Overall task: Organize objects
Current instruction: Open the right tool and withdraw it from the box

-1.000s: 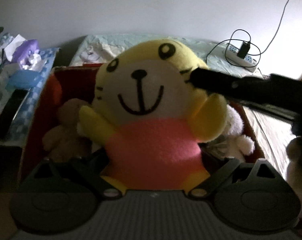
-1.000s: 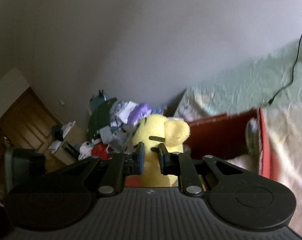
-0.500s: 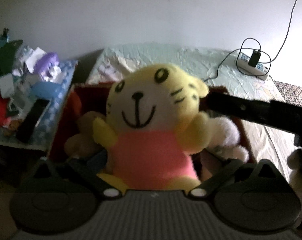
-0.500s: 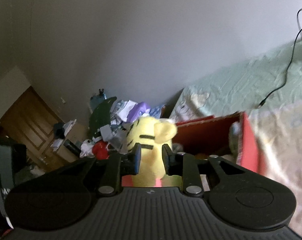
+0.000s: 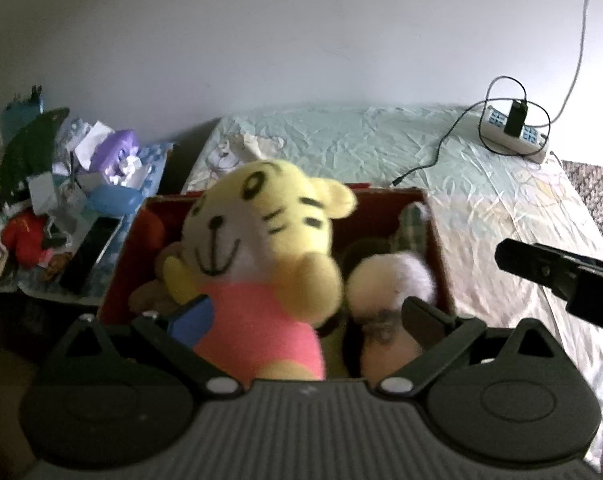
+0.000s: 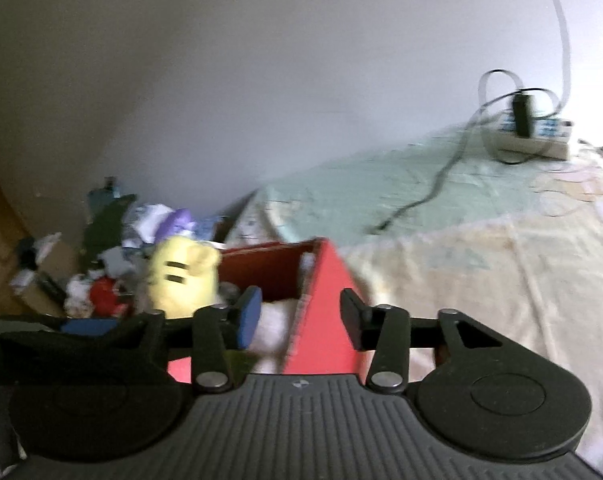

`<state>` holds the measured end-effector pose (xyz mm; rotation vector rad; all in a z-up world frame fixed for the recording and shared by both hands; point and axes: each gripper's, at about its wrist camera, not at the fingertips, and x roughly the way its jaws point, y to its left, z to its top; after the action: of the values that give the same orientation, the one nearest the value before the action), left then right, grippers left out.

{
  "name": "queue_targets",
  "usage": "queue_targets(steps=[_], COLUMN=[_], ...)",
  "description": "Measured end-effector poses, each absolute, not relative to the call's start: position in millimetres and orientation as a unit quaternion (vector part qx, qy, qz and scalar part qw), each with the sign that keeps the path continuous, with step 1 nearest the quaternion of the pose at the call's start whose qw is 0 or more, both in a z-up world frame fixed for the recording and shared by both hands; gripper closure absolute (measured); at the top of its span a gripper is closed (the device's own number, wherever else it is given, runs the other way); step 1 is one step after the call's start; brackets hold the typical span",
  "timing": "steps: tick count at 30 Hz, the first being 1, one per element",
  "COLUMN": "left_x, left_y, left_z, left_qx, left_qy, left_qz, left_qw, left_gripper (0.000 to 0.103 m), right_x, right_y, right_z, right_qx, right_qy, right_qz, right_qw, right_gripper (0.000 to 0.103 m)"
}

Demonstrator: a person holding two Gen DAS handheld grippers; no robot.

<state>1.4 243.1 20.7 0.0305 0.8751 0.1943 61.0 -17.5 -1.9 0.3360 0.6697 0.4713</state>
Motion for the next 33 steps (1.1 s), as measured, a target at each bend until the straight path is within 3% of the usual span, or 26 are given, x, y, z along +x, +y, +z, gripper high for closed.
queue_targets(steps=[7,13,22,33], left_x=[5.3,2.3,-3.2,0.0], left_y=[200.9,164.2,130.9,141.9], left_z=[12.3,-0.6,-8.4,-15.5], left_qx=[0.04,0.064,0.083,0.082], left_qy=[0.434,0.447,0.451,0.467], left_qz=[0.084,0.055,0.021,0.04], left_qw=[0.896,0.89,0.889,0.879], left_gripper=[0.003,0.004,0.003,0.003], right_x=[44.3,32.1,22.0,22.8], right_y=[-50.8,-73.3,-96.9,-92.8], right_z=[-6.6,-13.1,-19.9,-24.1], right_qx=[0.147,0.132,0.123,0.112], right_qy=[0.33,0.341,0.364,0.382], right_qz=[0.18,0.138,0.091,0.076], right_qw=[0.915,0.921,0.919,0.914], right_gripper=[0.044,0.029,0.026,0.023])
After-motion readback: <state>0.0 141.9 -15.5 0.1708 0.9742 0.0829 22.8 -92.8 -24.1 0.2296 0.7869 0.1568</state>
